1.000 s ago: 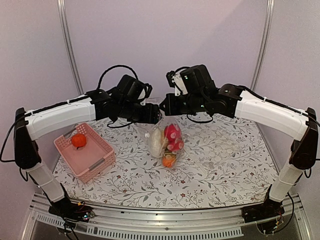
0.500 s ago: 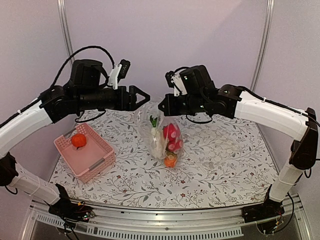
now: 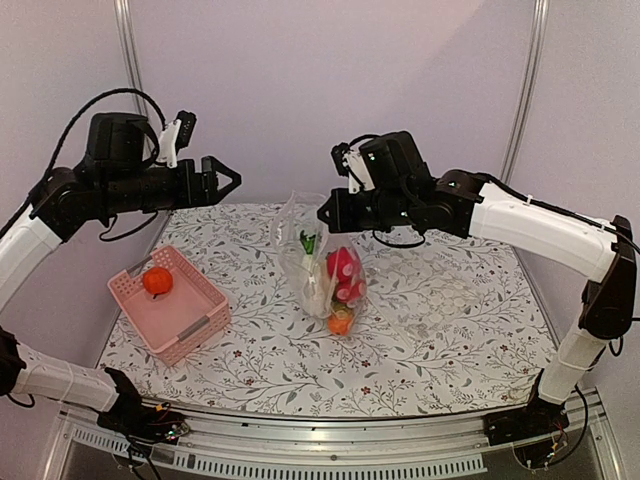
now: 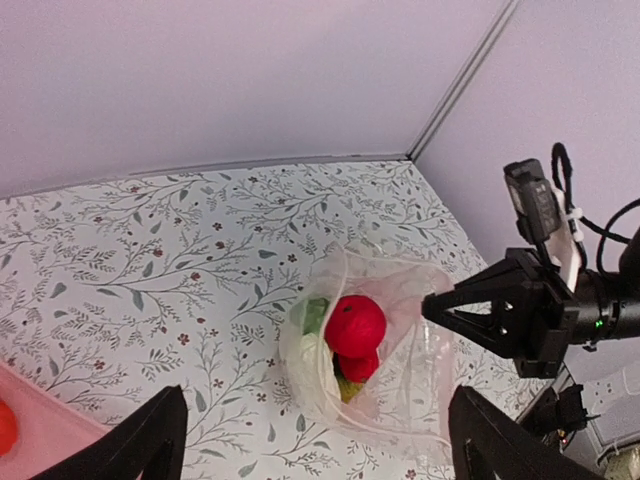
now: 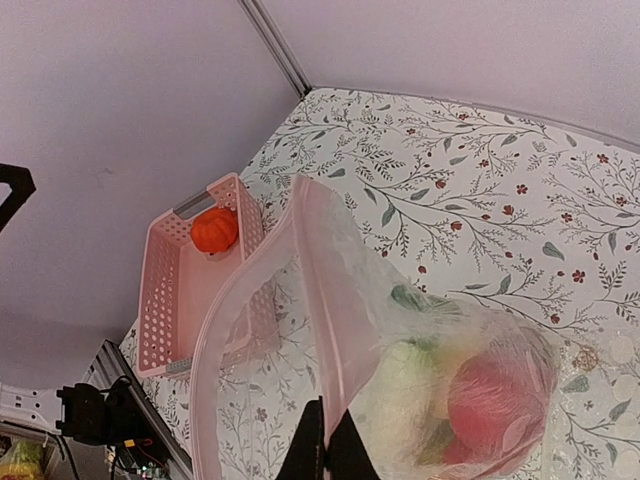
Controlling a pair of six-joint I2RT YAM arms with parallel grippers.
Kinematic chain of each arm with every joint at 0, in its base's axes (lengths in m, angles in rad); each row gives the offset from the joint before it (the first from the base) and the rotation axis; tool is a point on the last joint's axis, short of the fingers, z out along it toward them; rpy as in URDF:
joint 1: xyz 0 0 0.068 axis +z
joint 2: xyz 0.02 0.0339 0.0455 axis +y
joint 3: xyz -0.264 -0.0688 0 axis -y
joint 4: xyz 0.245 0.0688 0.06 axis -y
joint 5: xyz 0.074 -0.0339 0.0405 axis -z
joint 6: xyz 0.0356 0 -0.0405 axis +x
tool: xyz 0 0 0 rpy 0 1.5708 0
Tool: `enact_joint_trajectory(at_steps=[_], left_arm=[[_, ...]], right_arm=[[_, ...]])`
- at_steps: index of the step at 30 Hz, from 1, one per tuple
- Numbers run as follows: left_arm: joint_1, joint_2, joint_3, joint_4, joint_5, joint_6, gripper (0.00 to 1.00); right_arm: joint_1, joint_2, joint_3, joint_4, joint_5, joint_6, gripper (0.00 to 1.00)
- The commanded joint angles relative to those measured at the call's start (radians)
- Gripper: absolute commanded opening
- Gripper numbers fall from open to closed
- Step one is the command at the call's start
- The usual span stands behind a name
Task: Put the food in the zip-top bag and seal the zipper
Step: Pick up the fake vegetable from the bin.
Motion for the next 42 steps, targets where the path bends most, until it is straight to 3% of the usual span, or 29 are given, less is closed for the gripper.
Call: enact_joint_trajectory(at_steps=[1,9,18,24,27,42], left_arm=[[0.138,-0.029,-0.003,-0.128,-0.021,-0.048,0.92],[0.341,-0.084,-0.202,-0.121,-0.033,-0.142,0.98],[0.602,-0.007,-0.385,-0.097,0.03,-0.097,1.0],[0.711,0.067,-0.433,-0.064,0.022,-0.054,1.0],[0.782,0.087,-0.47,-0.022,0.083,-0.056,1.0],[0.84,0.286,-0.434,0.037,0.041,0.03,1.0]], right_arm=[[0.006,-0.036,-0.01,0.014,0.008,-0.007,0.0],[0.006,-0.02,0.0,0.023,-0.012,-0.007,0.0],[0.006,-0.018,-0.004,0.023,-0.012,-0.009,0.0],[0.003,-0.023,-0.01,0.023,-0.006,-0.011,0.0],[0.003,-0.027,-0.013,0.023,-0.006,-0.011,0.0],[0.0,-0.037,-0.024,0.022,-0.002,-0.014,0.0]])
